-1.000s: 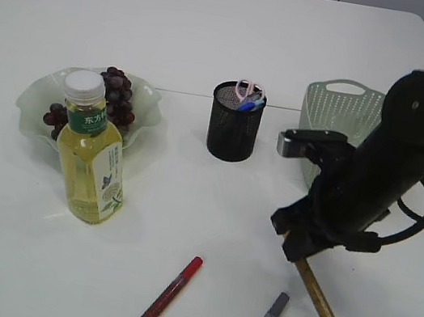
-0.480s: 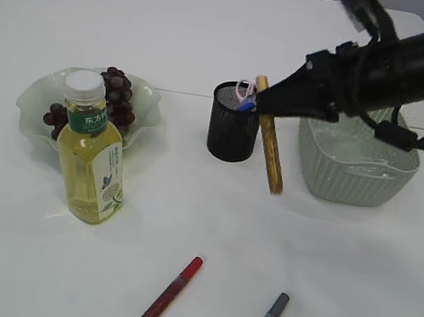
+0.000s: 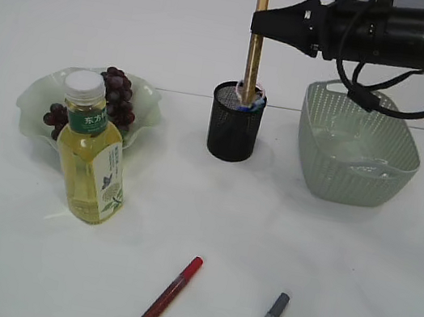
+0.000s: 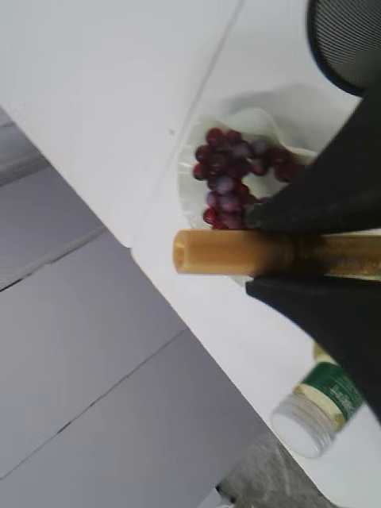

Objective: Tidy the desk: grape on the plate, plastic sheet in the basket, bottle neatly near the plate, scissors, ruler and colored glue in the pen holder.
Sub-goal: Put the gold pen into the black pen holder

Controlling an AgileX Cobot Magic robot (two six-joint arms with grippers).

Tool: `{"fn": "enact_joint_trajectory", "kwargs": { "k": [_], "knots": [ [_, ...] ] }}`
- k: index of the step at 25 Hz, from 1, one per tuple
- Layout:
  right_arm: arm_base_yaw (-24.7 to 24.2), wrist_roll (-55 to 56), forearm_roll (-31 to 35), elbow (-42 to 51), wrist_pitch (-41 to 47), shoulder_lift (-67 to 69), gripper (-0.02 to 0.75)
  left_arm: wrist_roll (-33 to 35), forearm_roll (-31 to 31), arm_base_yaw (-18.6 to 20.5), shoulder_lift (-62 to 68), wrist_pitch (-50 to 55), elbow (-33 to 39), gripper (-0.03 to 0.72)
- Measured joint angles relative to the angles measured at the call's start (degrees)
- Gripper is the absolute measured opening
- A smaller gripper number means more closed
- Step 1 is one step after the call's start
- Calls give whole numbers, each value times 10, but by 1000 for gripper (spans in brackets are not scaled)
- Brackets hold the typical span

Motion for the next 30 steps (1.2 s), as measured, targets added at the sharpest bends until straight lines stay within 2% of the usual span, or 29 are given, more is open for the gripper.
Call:
{"fn": "enact_joint_trajectory", "kwargs": {
  "k": [5, 13, 20, 23, 30],
  "knots": [
    [0, -124, 75, -52, -7, 62, 92, 0, 0, 0, 0, 2, 0, 487],
    [0, -211, 83, -150, -16, 159, 92, 0, 0, 0, 0, 4, 0, 487],
    [0, -247, 84, -175, -16, 203, 100, 0, 0, 0, 0, 4, 0, 487],
    [0, -249, 85, -175, -16, 213, 134, 0, 0, 0, 0, 4, 0, 487],
    [0, -264, 86, -175, -3, 215, 315, 0, 0, 0, 0, 4, 0, 487]
  ]
}}
